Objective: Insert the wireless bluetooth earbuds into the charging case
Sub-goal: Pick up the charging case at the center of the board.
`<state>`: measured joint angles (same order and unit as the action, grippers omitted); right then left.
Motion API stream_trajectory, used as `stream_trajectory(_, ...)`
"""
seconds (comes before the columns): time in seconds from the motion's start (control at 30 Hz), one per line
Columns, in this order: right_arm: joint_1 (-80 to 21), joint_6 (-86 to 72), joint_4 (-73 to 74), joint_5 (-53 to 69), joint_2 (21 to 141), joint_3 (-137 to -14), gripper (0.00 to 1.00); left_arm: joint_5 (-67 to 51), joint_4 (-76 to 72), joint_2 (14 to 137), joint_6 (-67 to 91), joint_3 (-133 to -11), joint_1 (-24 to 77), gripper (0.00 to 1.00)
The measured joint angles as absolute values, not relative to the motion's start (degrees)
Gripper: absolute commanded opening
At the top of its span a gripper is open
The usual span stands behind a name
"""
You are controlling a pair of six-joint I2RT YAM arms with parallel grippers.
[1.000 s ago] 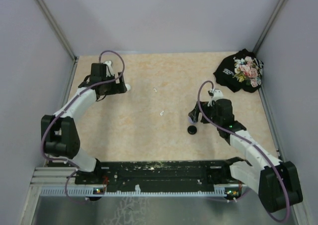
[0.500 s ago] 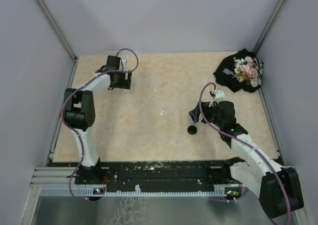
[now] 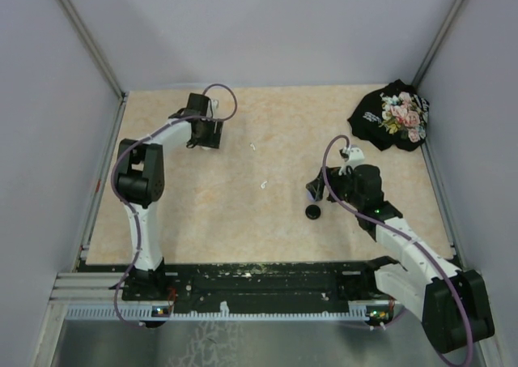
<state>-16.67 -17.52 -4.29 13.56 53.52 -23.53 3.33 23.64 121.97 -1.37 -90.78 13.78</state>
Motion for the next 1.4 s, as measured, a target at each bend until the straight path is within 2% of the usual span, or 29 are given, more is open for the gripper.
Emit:
stream_trajectory(0.23, -16.67, -17.12, -4.27, 14.28, 53.8, -23.53, 0.82, 4.32, 23.64, 122.65, -1.39, -91.0, 14.13, 0.57)
stream_trajectory(0.37, -16.73, -17.02, -4.32, 14.9, 54.06, -23.53, 0.82, 4.78, 23.51, 122.56, -1.41, -90.72, 14.37, 0.54)
stream_trajectory(0.57, -17.28, -17.12, -4.32, 16.43, 54.33, -23.64, 0.81, 5.8, 22.76, 118.61, -1.02, -85.01, 16.23, 0.54)
stream_trajectory(0.87, -19.7, -18.55, -6.22, 19.38, 55.37, -25.17, 0.8, 9.02, 20.47, 104.33, 1.54, -70.96, 23.68, 0.54)
stream_trajectory(1.4, -21.74, -26.17, -16.8, 25.91, 61.73, -28.91, 0.73, 12.27, 3.22, 76.66, 0.8, -45.93, 39.86, 0.57)
